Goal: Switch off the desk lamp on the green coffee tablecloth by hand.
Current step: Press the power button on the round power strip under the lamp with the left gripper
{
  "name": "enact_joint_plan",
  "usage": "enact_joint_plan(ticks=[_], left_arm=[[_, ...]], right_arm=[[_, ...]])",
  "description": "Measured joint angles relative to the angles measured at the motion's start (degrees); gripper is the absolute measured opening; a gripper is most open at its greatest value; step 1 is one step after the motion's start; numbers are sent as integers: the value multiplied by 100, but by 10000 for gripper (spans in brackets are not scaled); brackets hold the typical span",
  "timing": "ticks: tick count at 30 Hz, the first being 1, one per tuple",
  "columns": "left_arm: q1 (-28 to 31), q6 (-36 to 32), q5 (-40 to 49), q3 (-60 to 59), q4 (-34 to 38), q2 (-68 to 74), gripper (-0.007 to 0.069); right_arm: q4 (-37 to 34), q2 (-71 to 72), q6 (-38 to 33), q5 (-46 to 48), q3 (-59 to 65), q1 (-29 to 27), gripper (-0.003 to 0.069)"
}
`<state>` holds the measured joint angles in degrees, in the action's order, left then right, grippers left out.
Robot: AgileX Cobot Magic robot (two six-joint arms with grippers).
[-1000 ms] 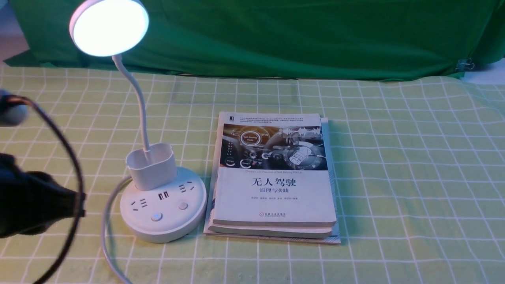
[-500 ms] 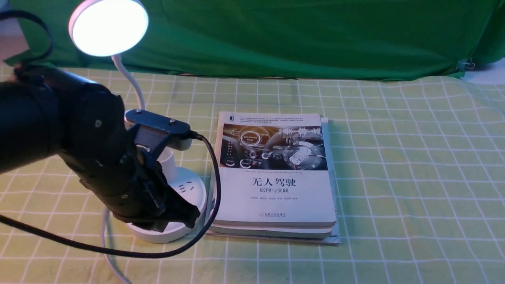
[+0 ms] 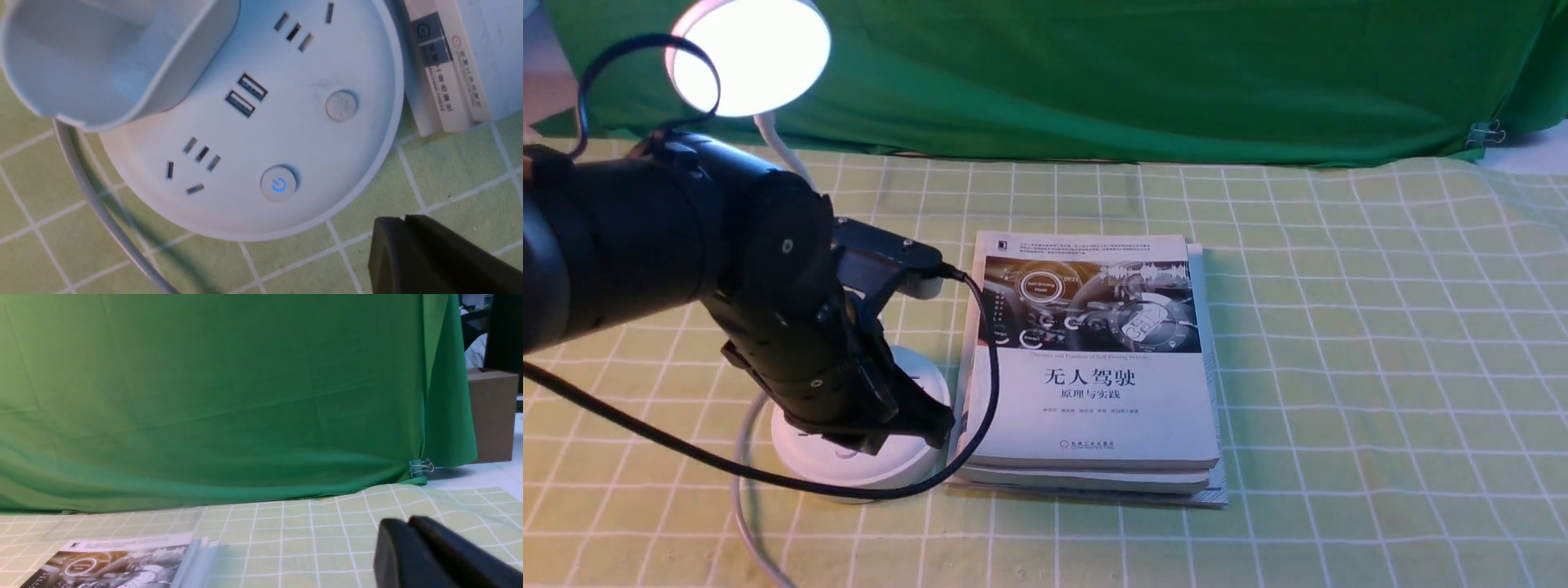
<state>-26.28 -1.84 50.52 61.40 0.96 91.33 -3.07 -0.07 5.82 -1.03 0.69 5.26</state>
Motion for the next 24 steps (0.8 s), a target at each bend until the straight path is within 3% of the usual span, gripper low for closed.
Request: enact_joint_plan(ticks=[14,20,24], left_arm=[[0,-31,-78,102,-13,0,5],[0,-31,-89,102,-13,0,5],[0,-31,-95,102,-13,0,5]], right_arm=[[0,0,12,103,0,0,29],[0,0,18,1231,0,0,29],[0,0,18,1440,0,0,29]])
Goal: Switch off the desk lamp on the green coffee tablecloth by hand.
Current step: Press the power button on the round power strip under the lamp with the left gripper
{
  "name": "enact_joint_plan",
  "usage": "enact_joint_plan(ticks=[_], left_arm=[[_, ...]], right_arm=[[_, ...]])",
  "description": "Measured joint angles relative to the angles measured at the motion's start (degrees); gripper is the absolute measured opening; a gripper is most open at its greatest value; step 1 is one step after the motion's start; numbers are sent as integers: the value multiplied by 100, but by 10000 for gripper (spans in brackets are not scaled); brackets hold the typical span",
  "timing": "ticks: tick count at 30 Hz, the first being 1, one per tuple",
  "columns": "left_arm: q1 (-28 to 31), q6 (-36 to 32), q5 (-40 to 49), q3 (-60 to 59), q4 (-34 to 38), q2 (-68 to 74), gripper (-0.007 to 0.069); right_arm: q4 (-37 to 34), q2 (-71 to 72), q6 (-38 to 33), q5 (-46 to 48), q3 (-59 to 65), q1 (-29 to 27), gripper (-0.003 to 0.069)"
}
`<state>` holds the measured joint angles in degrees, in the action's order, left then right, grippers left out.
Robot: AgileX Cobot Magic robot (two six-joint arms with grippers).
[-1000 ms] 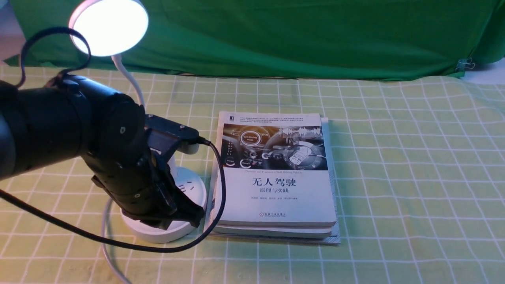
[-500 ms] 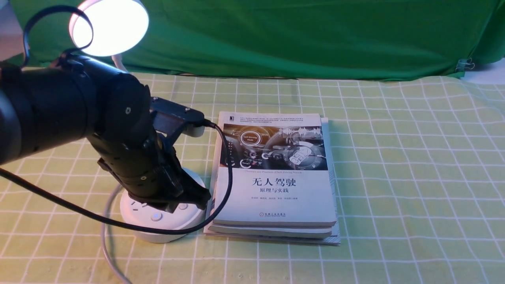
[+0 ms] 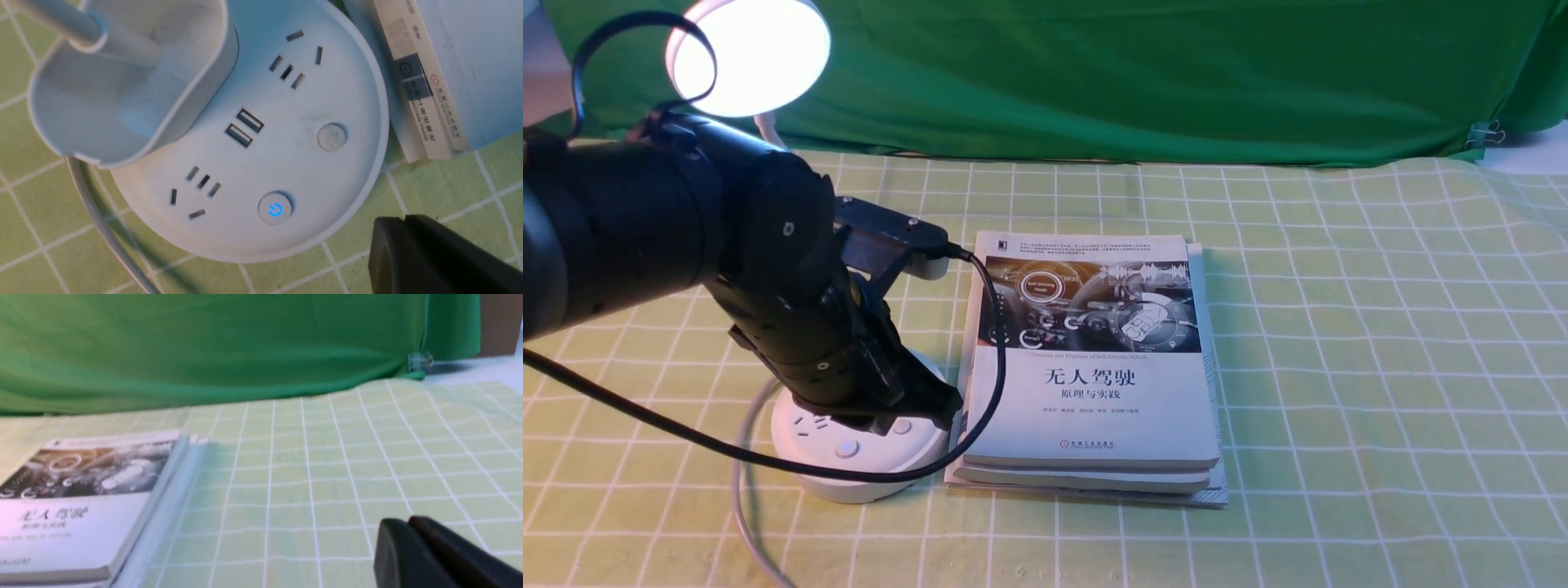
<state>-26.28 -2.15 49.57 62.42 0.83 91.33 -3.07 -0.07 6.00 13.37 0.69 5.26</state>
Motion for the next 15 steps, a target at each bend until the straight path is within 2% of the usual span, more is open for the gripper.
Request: enact_joint_plan(ticks=[15], left_arm=[[0,0,43,0,12,0,6]], right_arm=[[0,0,6,69,0,0,29]])
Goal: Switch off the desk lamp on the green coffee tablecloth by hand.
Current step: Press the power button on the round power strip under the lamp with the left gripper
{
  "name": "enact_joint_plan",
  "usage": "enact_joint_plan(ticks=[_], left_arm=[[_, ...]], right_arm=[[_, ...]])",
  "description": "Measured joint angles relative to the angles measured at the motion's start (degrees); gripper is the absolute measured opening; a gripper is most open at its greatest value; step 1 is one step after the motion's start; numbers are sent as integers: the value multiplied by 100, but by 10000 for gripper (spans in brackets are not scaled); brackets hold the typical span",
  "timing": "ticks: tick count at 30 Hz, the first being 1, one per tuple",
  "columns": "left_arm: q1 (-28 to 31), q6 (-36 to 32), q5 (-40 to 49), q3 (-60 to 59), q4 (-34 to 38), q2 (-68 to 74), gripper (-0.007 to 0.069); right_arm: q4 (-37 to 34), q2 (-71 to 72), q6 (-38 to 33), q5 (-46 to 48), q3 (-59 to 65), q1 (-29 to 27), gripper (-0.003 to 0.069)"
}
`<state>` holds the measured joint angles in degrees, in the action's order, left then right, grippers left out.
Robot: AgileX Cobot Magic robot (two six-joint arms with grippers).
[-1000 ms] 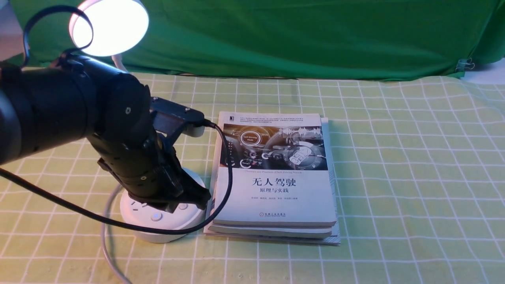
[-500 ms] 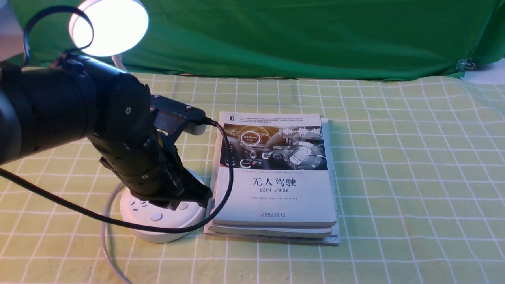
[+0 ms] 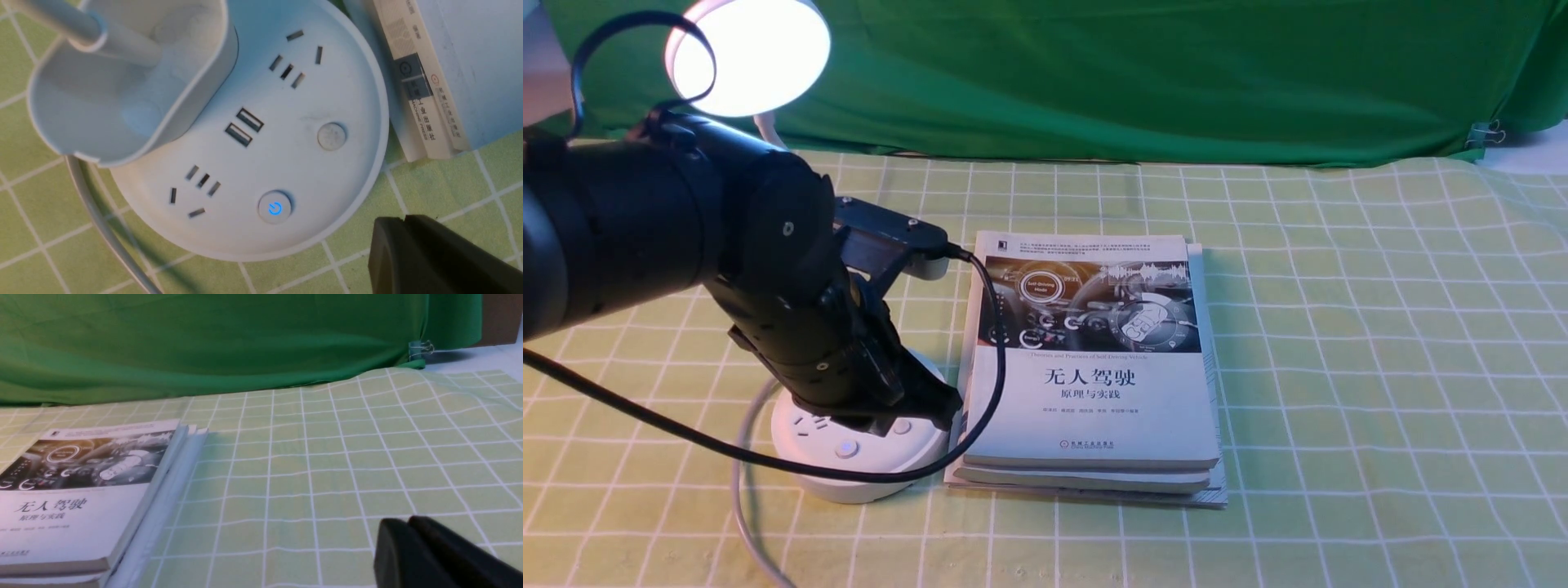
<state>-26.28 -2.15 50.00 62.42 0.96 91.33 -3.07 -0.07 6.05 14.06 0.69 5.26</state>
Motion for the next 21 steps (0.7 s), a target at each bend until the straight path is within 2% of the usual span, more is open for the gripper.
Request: enact_joint_plan(ticks=[9,13,21], left_arm=[[79,0,139,107,81,127,6],[175,0,457,481,140,603,6],[175,0,496,1157,147,1219,6]], right_arm=[[0,0,8,18,0,0,29],[0,0,1,18,0,0,29],[0,0,1,18,0,0,29]])
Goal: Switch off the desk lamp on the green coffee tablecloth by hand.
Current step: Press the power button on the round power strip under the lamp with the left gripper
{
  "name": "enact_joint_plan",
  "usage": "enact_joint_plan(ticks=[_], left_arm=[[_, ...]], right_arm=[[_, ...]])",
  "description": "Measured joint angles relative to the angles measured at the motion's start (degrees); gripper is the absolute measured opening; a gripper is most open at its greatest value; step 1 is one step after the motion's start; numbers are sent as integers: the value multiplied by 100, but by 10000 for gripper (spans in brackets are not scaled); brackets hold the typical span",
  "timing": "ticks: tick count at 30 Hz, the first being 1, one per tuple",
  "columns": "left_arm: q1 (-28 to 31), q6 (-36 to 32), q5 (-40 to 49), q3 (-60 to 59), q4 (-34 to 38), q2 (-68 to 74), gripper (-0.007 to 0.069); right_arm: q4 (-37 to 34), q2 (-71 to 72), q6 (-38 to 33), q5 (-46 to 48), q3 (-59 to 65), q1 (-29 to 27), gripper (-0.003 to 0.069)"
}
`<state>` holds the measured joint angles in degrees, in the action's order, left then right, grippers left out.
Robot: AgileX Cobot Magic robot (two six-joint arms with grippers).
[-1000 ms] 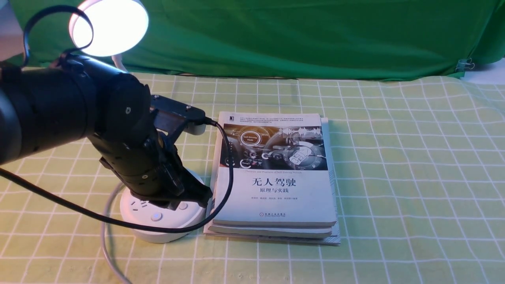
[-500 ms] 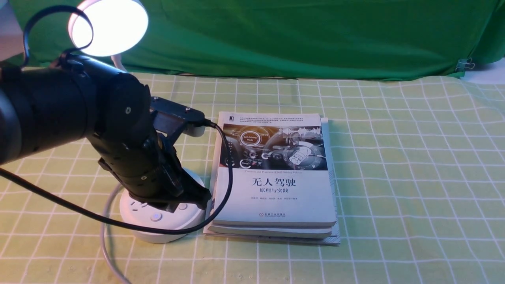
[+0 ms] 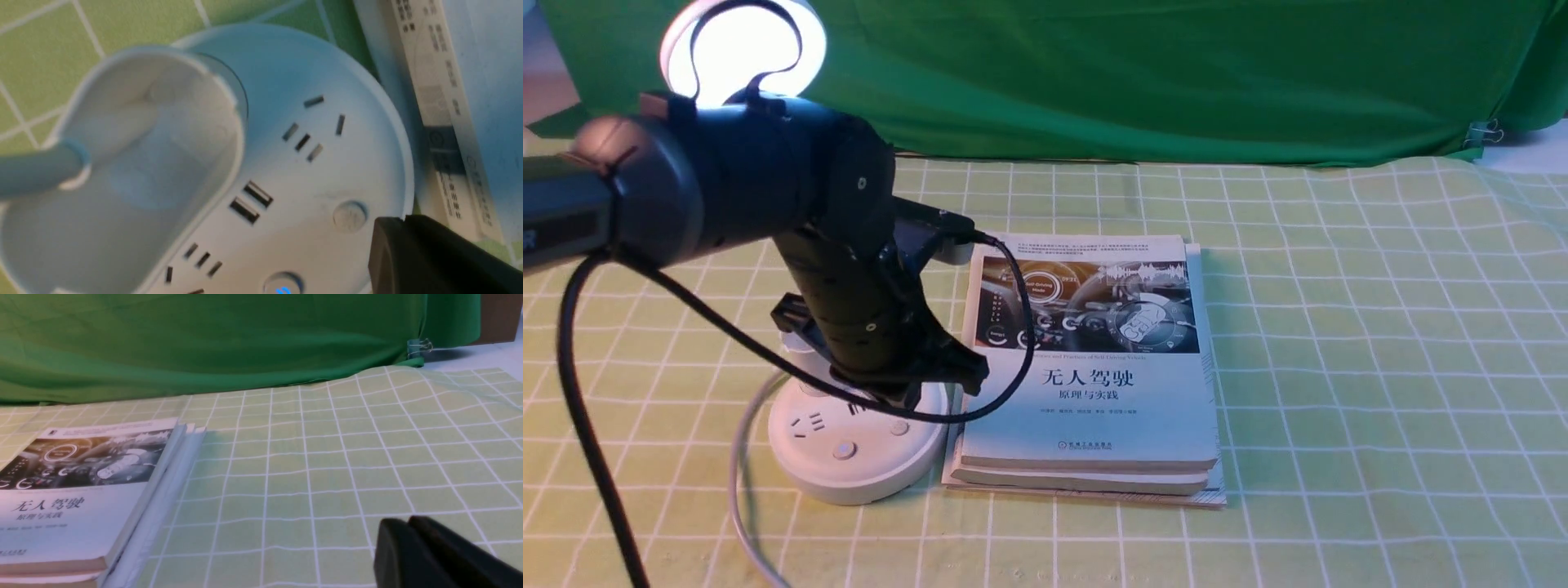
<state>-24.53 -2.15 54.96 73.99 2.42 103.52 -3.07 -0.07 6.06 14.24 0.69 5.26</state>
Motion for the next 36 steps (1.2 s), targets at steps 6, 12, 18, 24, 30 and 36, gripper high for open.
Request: enact_joint_plan(ticks=[6,12,18,24,30,36], left_arm=[[0,-56,40,66,-50,279,6],[0,-56,-10,89,-140,516,6],[0,-56,11,159,-143,600,6],[0,-34,16,156,-243,349,6],[0,25,16,156,-285,99,6],[0,36,16,156,-243,475,6]], right_arm=[[0,0,-5,0,0,0,29],[0,0,-5,0,0,0,29],[0,0,-5,0,0,0,29],[4,0,1,-1,0,0,29],[4,0,1,4,0,0,29],[4,0,1,4,0,0,29]])
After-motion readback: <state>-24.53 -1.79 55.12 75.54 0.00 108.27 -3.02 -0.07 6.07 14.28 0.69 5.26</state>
